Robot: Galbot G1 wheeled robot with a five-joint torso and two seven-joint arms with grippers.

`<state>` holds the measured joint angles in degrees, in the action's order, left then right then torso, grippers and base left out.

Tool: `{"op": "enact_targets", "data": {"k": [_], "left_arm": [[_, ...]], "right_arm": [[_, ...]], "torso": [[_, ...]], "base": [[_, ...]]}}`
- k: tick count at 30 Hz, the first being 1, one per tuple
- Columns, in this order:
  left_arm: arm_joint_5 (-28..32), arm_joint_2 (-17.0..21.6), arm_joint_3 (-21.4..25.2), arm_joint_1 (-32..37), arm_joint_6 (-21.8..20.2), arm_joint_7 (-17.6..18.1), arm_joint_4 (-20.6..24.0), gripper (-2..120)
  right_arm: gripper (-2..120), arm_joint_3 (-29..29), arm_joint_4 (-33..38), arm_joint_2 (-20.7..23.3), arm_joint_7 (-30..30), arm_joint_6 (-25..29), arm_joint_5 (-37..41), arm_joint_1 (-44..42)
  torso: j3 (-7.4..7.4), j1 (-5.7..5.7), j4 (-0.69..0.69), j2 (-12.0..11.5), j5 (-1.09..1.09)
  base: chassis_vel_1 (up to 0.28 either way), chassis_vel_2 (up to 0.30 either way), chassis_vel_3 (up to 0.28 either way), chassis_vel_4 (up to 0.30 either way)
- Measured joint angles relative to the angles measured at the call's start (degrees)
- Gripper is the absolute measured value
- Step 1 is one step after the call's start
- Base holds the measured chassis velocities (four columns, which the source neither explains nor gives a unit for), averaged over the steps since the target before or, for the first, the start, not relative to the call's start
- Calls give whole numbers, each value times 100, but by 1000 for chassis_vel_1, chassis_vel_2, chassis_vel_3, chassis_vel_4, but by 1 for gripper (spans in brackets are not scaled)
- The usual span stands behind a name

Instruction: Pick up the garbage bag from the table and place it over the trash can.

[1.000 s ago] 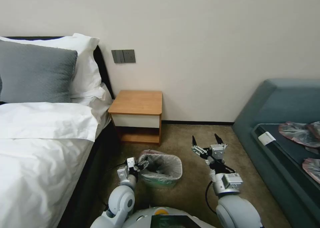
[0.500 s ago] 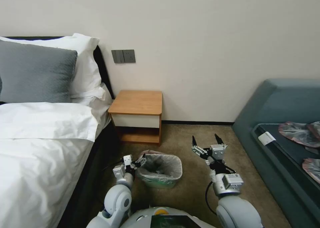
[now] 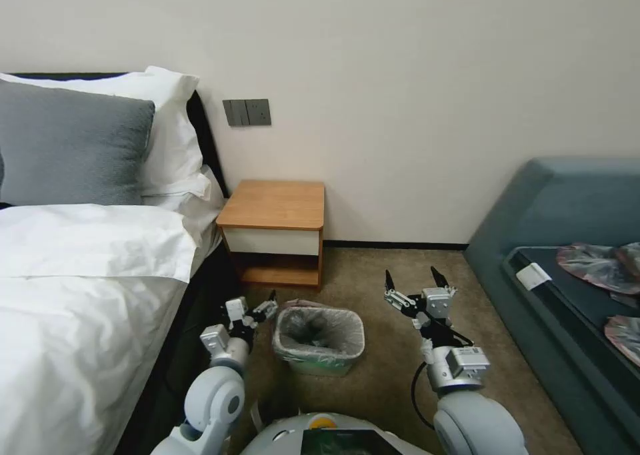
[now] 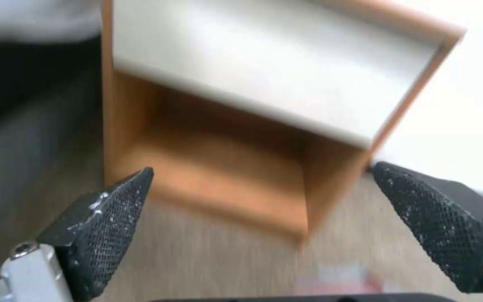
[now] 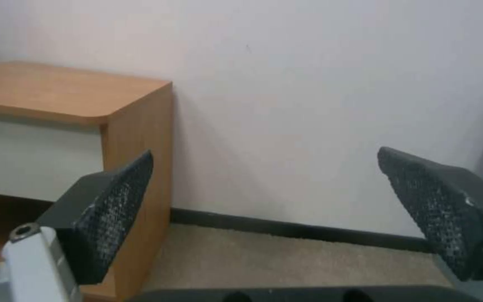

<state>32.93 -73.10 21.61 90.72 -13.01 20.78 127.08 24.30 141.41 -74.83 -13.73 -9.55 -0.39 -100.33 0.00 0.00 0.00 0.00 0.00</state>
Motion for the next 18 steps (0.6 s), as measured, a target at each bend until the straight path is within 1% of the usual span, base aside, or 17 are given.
{"op": "enact_targets", "data": {"k": [1, 2, 3, 5, 6, 7, 9, 10, 11, 12, 14, 15, 16, 18], "left_arm": [[-414, 37, 79, 34, 580, -266, -108, 100], [-686, 62, 113, 51, 846, -392, -185, 100], [-686, 62, 113, 51, 846, -392, -185, 100], [-1205, 112, 186, 95, 1437, -648, -328, 100], [-1466, 127, 210, 145, 1740, -836, -378, 100], [-1466, 127, 210, 145, 1740, -836, -378, 100], [-1816, 135, 247, 248, 2051, -1093, -415, 100], [-1915, 135, 268, 303, 2155, -1181, -419, 100], [-1915, 135, 268, 303, 2155, -1181, -419, 100], [-2011, 132, 317, 429, 2305, -1326, -412, 100], [-2015, 95, 409, 632, 2450, -1537, -346, 100], [-1993, 53, 541, 730, 2508, -1619, -308, 100], [-1993, 53, 541, 730, 2508, -1619, -308, 100], [-1857, -52, 843, 892, 2557, -1734, -224, 100]], "right_arm": [[100, 11, -35, 37, 5, 119, 58, -44], [100, 11, -71, 77, 6, 233, 116, -69], [100, 11, -71, 77, 6, 233, 116, -69], [100, 22, -192, 118, -15, 549, 209, -102], [100, 60, -319, 91, -26, 795, 219, -111], [100, 60, -319, 91, -26, 795, 219, -111], [100, 145, -500, -20, -26, 1116, 159, -117], [100, 183, -584, -90, -25, 1242, 115, -121], [100, 183, -584, -90, -25, 1242, 115, -121], [100, 250, -698, -203, -22, 1424, 52, -130], [100, 360, -791, -386, 14, 1594, 16, -165], [100, 420, -812, -478, 79, 1654, 17, -205], [100, 420, -812, -478, 79, 1654, 17, -205], [100, 572, -829, -637, 307, 1779, 72, -318]], "torso": [[0, 0, -1, 0, 0], [0, 0, 0, 0, 0], [0, 0, 0, 0, 0], [0, 0, 0, 0, -1], [0, 0, 0, 0, 0], [0, 0, 0, 0, 0], [0, 0, -1, 0, 0], [0, 0, 0, 0, 0], [0, 0, 0, 0, 0], [0, 0, -1, 0, 0], [0, 0, 0, 0, 0], [0, 0, -1, 0, -1], [0, 0, -1, 0, -1], [0, 0, 1, 0, 0]], "base": [[0, 0, 0, 0], [0, 0, 0, 0], [0, 0, 0, 0], [0, 0, 0, 0], [0, 0, 0, 0], [0, 0, 0, 0], [0, 0, 0, 0], [0, 0, 0, 0], [0, 0, 0, 0], [0, 0, 0, 0], [0, 0, 0, 0], [0, 0, 0, 0], [0, 0, 0, 0], [0, 0, 0, 0]]}}
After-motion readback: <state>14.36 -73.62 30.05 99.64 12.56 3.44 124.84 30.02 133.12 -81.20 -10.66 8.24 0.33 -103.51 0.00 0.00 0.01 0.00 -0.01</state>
